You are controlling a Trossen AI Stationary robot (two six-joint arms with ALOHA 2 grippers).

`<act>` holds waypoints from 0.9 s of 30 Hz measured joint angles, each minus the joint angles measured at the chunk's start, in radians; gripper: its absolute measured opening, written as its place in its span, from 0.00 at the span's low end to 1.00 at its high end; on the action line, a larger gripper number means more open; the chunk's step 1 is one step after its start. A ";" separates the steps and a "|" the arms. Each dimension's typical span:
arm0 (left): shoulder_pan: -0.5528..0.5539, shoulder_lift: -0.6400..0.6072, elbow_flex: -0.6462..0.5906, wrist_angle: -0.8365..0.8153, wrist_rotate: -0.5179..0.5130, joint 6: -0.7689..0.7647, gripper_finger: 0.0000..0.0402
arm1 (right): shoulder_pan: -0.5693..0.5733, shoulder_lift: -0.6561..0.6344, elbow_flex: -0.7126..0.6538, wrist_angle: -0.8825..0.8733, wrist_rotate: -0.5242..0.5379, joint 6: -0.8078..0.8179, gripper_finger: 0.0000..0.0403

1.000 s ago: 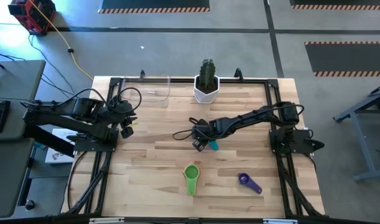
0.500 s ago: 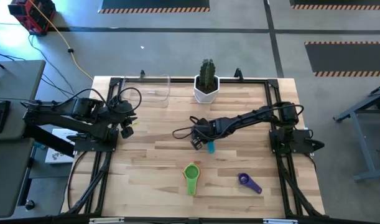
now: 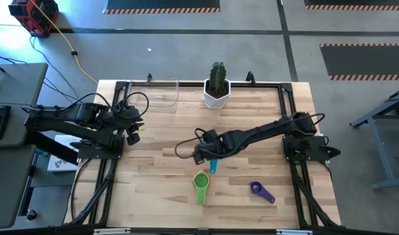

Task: Nest measuring cups in basket
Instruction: Stack the light blue measuring cup on the green measuring cup

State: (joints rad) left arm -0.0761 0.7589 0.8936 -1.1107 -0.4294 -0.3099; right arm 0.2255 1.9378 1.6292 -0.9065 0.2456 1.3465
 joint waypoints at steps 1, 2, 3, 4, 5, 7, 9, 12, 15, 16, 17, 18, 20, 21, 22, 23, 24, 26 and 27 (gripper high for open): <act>0.000 0.000 0.000 0.000 0.000 0.000 0.17 | 0.016 0.000 0.035 -0.028 0.013 0.031 0.01; 0.000 0.000 0.000 0.000 0.000 0.000 0.17 | 0.032 0.000 0.069 -0.053 0.022 0.058 0.01; 0.000 0.000 0.000 0.000 0.000 0.000 0.17 | 0.048 0.000 0.100 -0.073 0.034 0.083 0.01; 0.000 0.000 0.000 0.001 0.000 0.000 0.17 | 0.064 0.000 0.130 -0.091 0.044 0.110 0.01; 0.000 0.000 0.000 0.001 0.000 0.000 0.17 | 0.079 0.000 0.157 -0.103 0.055 0.138 0.01; 0.000 0.000 0.000 0.001 0.000 0.000 0.17 | 0.109 -0.001 0.197 -0.105 0.074 0.187 0.00; 0.000 0.000 0.000 0.001 0.000 -0.001 0.17 | 0.136 0.000 0.225 -0.101 0.086 0.229 0.00; 0.000 0.000 0.000 0.001 0.000 -0.001 0.17 | 0.170 0.027 0.276 -0.097 0.085 0.277 0.00; 0.000 0.000 0.000 0.001 0.000 -0.001 0.17 | 0.194 0.095 0.349 -0.100 0.065 0.305 0.00; 0.000 0.000 0.000 0.001 0.000 -0.001 0.17 | 0.199 0.121 0.378 -0.108 0.058 0.309 0.00; 0.000 0.000 0.000 0.001 0.000 -0.001 0.17 | 0.204 0.149 0.410 -0.117 0.050 0.314 0.00; 0.000 0.000 0.000 0.001 0.000 -0.001 0.17 | 0.207 0.176 0.444 -0.134 0.043 0.318 0.00; 0.000 0.000 0.000 0.001 0.000 -0.001 0.17 | 0.211 0.234 0.513 -0.189 0.029 0.337 0.00; 0.000 0.000 0.000 0.001 0.000 -0.001 0.17 | 0.213 0.263 0.548 -0.219 0.025 0.348 0.00; 0.000 0.000 0.000 0.001 0.001 -0.001 0.17 | 0.214 0.292 0.585 -0.251 0.024 0.357 0.00; 0.000 0.000 0.000 0.001 0.003 -0.001 0.17 | 0.214 0.318 0.623 -0.280 0.023 0.359 0.00; 0.000 0.000 0.000 0.002 0.006 -0.001 0.17 | 0.214 0.344 0.661 -0.302 0.023 0.358 0.00; 0.000 0.000 0.000 0.002 0.012 -0.001 0.17 | 0.213 0.389 0.729 -0.331 0.022 0.358 0.00; 0.000 0.000 0.000 0.001 0.016 -0.001 0.17 | 0.213 0.399 0.728 -0.323 0.020 0.357 0.00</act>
State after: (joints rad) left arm -0.0765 0.7589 0.8936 -1.1093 -0.4133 -0.3110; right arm 0.4384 2.3370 2.3572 -1.2291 0.2660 1.7036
